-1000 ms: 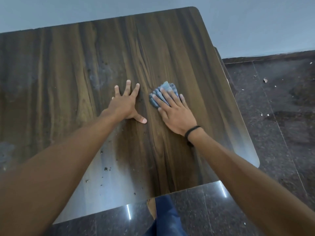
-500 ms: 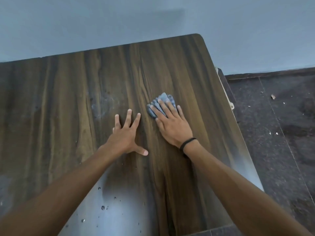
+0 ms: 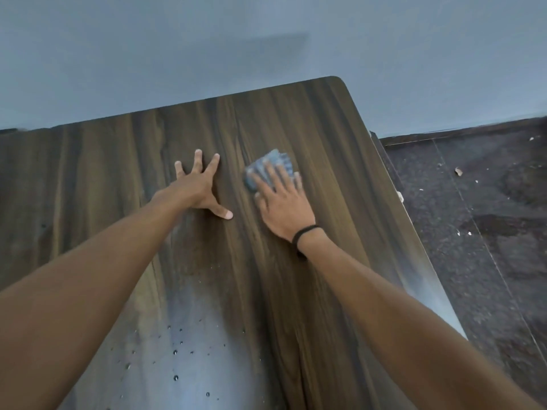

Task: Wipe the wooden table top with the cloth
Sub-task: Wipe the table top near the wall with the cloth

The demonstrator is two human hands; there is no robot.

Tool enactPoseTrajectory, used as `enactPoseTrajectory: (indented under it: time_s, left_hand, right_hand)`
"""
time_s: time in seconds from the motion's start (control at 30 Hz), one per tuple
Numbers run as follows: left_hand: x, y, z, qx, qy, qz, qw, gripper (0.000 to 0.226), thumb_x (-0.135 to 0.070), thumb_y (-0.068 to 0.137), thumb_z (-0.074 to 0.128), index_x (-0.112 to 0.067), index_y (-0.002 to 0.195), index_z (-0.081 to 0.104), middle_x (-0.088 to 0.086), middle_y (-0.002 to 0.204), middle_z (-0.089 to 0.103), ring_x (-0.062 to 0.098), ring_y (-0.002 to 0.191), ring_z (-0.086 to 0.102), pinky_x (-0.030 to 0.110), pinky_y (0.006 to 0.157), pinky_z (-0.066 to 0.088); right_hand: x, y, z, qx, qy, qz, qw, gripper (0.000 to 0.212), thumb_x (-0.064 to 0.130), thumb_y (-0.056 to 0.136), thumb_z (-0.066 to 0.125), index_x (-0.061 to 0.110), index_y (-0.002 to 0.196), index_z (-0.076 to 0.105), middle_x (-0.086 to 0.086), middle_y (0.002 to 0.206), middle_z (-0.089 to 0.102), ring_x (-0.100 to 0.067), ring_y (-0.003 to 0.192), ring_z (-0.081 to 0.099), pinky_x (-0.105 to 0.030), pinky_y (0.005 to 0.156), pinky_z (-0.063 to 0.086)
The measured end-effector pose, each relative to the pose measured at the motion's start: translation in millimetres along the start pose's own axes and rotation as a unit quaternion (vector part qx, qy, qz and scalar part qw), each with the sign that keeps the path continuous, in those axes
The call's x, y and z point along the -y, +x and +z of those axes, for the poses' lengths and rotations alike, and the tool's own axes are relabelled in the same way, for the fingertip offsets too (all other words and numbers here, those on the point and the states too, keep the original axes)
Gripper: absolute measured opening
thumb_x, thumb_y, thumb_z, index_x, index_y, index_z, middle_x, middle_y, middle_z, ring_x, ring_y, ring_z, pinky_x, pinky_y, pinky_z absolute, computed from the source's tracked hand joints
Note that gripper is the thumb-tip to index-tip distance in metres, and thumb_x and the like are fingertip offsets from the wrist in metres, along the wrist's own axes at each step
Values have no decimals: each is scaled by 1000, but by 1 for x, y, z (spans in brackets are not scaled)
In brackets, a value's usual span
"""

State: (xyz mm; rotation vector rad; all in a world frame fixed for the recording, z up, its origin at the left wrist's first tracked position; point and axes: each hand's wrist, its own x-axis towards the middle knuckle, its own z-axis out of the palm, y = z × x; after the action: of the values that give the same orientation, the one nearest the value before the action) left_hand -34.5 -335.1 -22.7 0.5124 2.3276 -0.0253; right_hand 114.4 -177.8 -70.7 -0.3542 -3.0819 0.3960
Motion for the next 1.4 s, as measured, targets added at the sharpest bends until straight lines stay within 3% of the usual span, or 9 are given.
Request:
enactPoseTrajectory:
  time_s: [0.33, 0.47, 0.6, 0.73, 0.87, 1.0, 1.13, 1.27, 1.4]
  left_hand:
    - [-10, 10, -18, 10, 36, -13, 999, 148, -59, 55, 86, -39, 146, -29, -2, 153, -39, 48, 140, -25, 67, 113, 11]
    - [1, 21, -40, -6, 9, -20, 1000, 144, -57, 57, 85, -39, 148, -25, -2, 155, -35, 49, 141, -22, 67, 113, 9]
    - [5, 30, -39, -6, 10, -9, 1000, 145, -58, 56, 86, -39, 148, -25, 0, 156, -34, 50, 141, -21, 66, 114, 9]
    - [3, 33, -39, 4, 11, -22, 1000, 147, -56, 55, 87, -38, 147, -28, 0, 155, -37, 50, 140, -22, 68, 112, 15]
    - [2, 36, -39, 2, 13, -15, 1000, 148, -56, 55, 86, -36, 147, -28, 2, 154, -37, 50, 139, -23, 67, 113, 13]
    - [2, 34, -41, 9, 12, -19, 1000, 147, -54, 57, 86, -35, 146, -29, 2, 154, -39, 52, 139, -24, 69, 111, 15]
    - [1, 31, -41, 11, 0, -9, 1000, 148, -54, 57, 87, -35, 147, -28, 2, 154, -39, 53, 138, -24, 69, 111, 17]
    - [2, 28, -42, 5, -1, -4, 1000, 145, -51, 60, 87, -34, 148, -26, 3, 154, -37, 53, 138, -23, 69, 111, 17]
    - [2, 28, -42, 4, 6, 6, 1000, 144, -53, 61, 85, -32, 149, -27, 5, 155, -37, 54, 138, -23, 68, 112, 15]
  right_hand:
    - [-4, 34, 1, 4, -4, -31, 1000, 53, 46, 105, 18, 39, 158, 18, 5, 167, 15, -19, 154, 8, -54, 122, 0]
    - [-18, 82, -10, -3, 32, 80, 996, 54, 41, 107, 22, 35, 160, 12, 1, 168, 7, -22, 155, 2, -53, 121, -1]
    - [-22, 81, -6, 19, 0, -54, 998, 55, 41, 105, 21, 37, 159, 11, 4, 168, 11, -19, 155, 5, -51, 123, 2]
    - [-28, 126, -18, 15, 36, 98, 994, 56, 39, 107, 21, 33, 160, 6, 0, 168, 1, -24, 155, -2, -50, 122, -4]
    - [-16, 117, -7, 35, 1, -73, 997, 55, 41, 105, 21, 35, 159, 11, 3, 168, 8, -19, 155, 2, -47, 120, -5]
    - [-36, 174, -25, 9, 47, 126, 991, 56, 38, 106, 23, 33, 160, 9, 0, 169, 3, -24, 155, 0, -52, 123, -2]
    - [-19, 179, -15, 59, 0, -81, 995, 56, 40, 106, 22, 35, 160, 9, 1, 168, 5, -22, 155, 1, -51, 122, 0]
    - [-39, 206, -28, 6, 38, 102, 994, 56, 37, 106, 25, 32, 160, 14, -2, 168, 8, -25, 155, 4, -52, 123, 1]
    - [-23, 200, -16, 58, 4, -65, 996, 56, 43, 105, 20, 37, 160, 7, 1, 168, 3, -22, 155, -1, -48, 120, -5]
